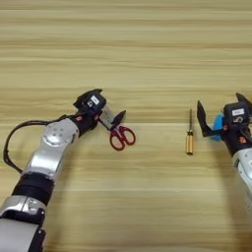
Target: Move the objects on the table
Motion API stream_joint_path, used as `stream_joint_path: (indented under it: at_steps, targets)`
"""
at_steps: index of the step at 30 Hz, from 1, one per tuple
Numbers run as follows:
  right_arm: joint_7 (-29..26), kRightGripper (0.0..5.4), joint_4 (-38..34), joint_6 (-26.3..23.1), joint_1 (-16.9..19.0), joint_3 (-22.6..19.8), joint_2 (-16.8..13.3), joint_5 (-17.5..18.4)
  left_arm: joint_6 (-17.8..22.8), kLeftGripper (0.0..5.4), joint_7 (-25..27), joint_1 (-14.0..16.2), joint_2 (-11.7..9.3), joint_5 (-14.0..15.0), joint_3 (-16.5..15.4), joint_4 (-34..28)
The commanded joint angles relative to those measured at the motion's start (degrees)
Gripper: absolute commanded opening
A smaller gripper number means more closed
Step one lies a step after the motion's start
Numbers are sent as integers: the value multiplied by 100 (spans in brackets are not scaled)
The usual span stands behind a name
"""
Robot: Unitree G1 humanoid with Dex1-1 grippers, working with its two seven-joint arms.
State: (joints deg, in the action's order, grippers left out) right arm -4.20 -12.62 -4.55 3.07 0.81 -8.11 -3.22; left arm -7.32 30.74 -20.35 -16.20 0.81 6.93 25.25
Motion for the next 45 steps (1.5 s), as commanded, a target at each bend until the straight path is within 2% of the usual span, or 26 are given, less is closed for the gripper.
stream_joint_path:
  at_steps: [1, 8, 11, 14, 17, 26, 32, 45]
  targets:
    - [-37, 538, 47, -58, -68, 26, -7, -21, 162, 540, 93, 180, 158, 193, 39, -556]
    - [-35, 538, 50, -57, -69, 28, -5, -20, 367, 540, 143, 388, 161, 113, 190, -906]
    - [-32, 538, 55, -58, -72, 26, -5, -20, 459, 540, 186, 527, 111, -20, 362, -999]
    - [-28, 538, 64, -56, -76, 20, -5, -17, 473, 540, 283, 679, 6, -273, 647, -1059]
    - [-27, 538, 84, -55, -93, 14, -6, -14, 396, 540, 349, 690, -80, -512, 846, -1036]
    - [-22, 538, 129, -35, -113, 8, -4, -9, 251, 540, 422, 603, -68, -752, 1146, -916]
    - [-13, 538, 118, -31, -108, 9, 3, -10, 203, 540, 390, 494, -16, -806, 1169, -592]
    - [-5, 538, 100, -46, -109, 20, 13, -17, 45, 540, 110, 193, 2, -784, 939, 261]
